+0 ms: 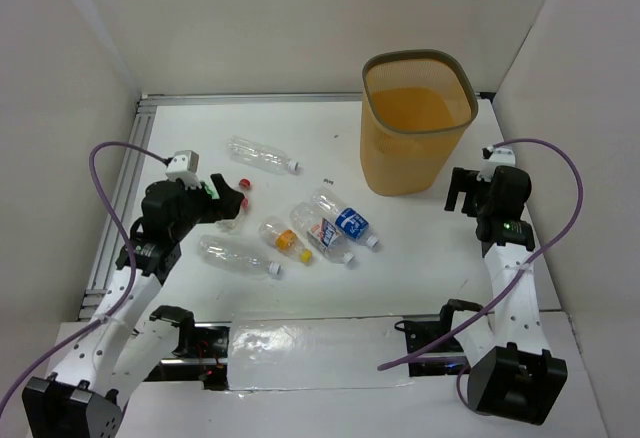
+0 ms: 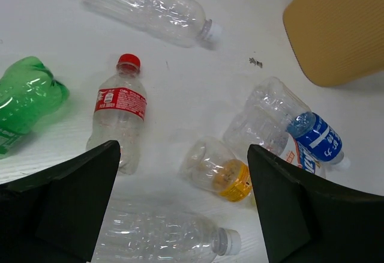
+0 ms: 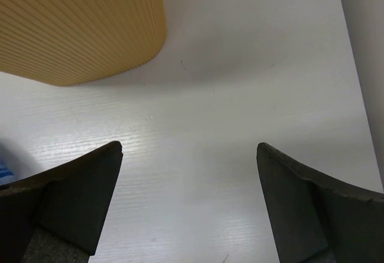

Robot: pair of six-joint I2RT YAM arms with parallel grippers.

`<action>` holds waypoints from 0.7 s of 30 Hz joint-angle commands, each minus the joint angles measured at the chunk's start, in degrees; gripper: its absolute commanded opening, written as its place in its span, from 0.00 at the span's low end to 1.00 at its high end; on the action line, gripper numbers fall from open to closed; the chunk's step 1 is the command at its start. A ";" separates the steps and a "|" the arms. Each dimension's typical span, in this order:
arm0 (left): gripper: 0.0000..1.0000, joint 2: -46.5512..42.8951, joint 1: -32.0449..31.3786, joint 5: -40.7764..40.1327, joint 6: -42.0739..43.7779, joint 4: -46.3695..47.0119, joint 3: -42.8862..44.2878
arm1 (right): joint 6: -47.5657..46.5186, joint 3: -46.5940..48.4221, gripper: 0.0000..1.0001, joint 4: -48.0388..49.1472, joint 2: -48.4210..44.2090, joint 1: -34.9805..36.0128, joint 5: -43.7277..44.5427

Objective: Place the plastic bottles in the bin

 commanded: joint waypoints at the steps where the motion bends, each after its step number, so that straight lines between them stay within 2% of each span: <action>1: 1.00 1.44 0.37 4.27 -0.10 3.06 0.60 | -3.20 1.26 1.00 -0.75 -0.36 -0.35 -4.10; 5: 1.00 2.67 0.37 6.11 -0.10 2.53 0.60 | -18.99 4.60 1.00 -6.82 -0.36 -0.87 -16.49; 8: 1.00 2.68 0.37 6.82 -0.10 1.39 0.60 | -21.24 5.83 1.00 -7.36 -0.98 -0.87 -15.99; 11: 0.93 2.68 0.37 7.96 -0.63 -0.01 0.60 | -24.91 7.32 1.00 -10.59 0.77 -0.87 -13.52; 12: 0.91 3.20 -0.24 8.66 -0.63 -0.02 0.60 | -28.67 7.33 1.00 -11.57 0.78 -0.87 -16.13; 14: 0.80 3.82 -0.94 10.15 -1.41 -0.55 0.60 | -32.38 7.33 1.00 -15.24 -0.71 -0.87 -21.14; 15: 0.74 3.82 -0.95 11.99 -2.12 -0.55 0.60 | -35.62 7.33 0.96 -16.75 -1.23 -0.87 -24.21; 16: 0.69 4.78 -2.43 12.96 -2.12 -1.16 0.60 | -36.78 7.33 0.86 -17.89 -1.85 -0.35 -29.64; 17: 0.57 6.09 -3.22 13.76 -2.91 -1.16 0.60 | -37.58 6.54 0.69 -19.47 -2.90 0.26 -31.87; 18: 0.55 6.72 -4.28 14.29 -3.70 -2.03 0.60 | -38.11 6.54 0.63 -20.01 -2.91 2.10 -33.46; 20: 0.55 7.25 -8.21 13.77 -4.23 -3.18 0.60 | -37.59 4.70 0.63 -19.49 -3.44 6.31 -34.61; 21: 0.61 8.12 -9.46 13.07 -4.23 -3.70 0.60 | -36.45 4.17 0.65 -18.27 -3.44 9.12 -33.48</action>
